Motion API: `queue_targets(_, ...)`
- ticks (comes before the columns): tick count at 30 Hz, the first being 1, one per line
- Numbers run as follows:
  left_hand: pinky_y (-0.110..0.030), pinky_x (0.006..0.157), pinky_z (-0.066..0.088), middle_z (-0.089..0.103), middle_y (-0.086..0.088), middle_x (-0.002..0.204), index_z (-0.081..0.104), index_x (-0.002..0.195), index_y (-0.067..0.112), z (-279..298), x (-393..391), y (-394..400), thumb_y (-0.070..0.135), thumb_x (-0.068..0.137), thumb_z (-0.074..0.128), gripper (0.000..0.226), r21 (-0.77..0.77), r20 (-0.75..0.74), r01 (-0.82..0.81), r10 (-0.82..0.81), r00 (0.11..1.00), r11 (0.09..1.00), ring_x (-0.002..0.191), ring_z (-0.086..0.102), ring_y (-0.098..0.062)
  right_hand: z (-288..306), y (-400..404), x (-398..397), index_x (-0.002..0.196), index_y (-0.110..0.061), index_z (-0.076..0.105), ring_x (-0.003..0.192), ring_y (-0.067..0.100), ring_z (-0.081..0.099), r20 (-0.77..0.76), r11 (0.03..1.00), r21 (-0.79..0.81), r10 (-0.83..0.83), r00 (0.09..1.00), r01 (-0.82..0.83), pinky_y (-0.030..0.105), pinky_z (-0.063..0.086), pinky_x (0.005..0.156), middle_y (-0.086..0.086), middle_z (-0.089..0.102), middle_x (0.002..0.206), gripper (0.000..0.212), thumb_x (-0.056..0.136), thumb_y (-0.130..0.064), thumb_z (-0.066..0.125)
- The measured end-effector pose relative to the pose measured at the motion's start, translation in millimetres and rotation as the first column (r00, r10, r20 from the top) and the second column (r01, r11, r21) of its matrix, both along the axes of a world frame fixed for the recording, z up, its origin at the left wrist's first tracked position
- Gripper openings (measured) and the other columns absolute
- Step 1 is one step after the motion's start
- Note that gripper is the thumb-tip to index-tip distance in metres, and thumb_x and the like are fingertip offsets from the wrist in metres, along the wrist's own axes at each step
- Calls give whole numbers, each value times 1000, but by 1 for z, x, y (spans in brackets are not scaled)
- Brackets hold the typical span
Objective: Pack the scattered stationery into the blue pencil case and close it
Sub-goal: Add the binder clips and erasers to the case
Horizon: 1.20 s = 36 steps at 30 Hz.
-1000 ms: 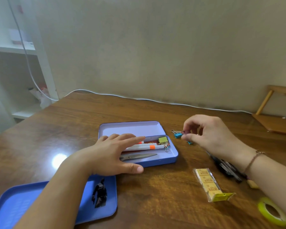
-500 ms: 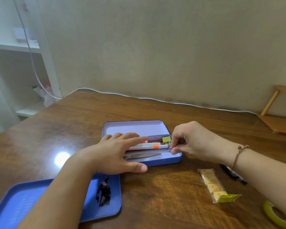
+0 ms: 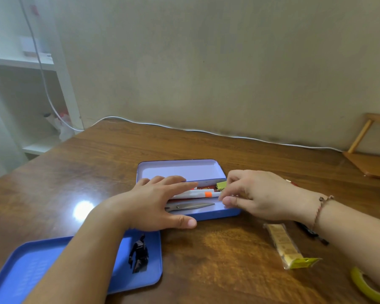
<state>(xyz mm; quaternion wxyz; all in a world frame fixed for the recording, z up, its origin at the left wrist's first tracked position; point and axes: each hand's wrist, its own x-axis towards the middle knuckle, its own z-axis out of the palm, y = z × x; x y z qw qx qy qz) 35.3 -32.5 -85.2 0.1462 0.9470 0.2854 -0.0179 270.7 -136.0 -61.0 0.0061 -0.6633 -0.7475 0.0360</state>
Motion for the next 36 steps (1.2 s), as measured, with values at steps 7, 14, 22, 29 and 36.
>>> queue_targets(7,-33,114,10,12,24,157,11,144,60,1,0,0,78,75,48,80,-7,4,-3,3,1000,1000,143,13,-10,2,-3,9,110,-43,67,89,2,53,-46,1000,1,-7,999,7,30,48,74,-19,53,100,28,90,-55,51)
queue_targets(14,-34,115,11,14,24,157,14,147,56,-2,-1,2,72,79,54,80,13,19,6,-6,1000,1000,143,14,-9,16,-3,76,100,-38,70,81,4,55,-205,914,215,-302,931,344,29,47,75,-10,66,99,18,94,-25,58)
queue_targets(22,-33,114,11,15,24,156,16,146,56,-4,0,4,72,78,56,80,17,32,1,-1,999,1000,143,16,-9,-19,-9,69,113,-45,63,106,5,48,80,940,167,-313,946,297,27,46,73,-23,54,114,27,87,-49,61)
queue_targets(29,-33,114,11,15,24,156,16,146,55,-5,0,4,72,79,55,80,15,32,0,-1,1000,1000,143,15,-9,-12,-10,61,96,-35,64,85,6,57,-209,894,332,-243,947,302,21,41,64,-16,63,91,8,92,-29,60)
queue_targets(36,-36,116,12,15,23,157,16,147,53,-4,0,4,73,79,54,80,19,24,2,-3,1000,1000,143,15,-10,8,-1,13,109,-31,68,55,0,60,-628,920,181,-165,761,348,18,43,55,-10,64,72,23,98,-18,52)
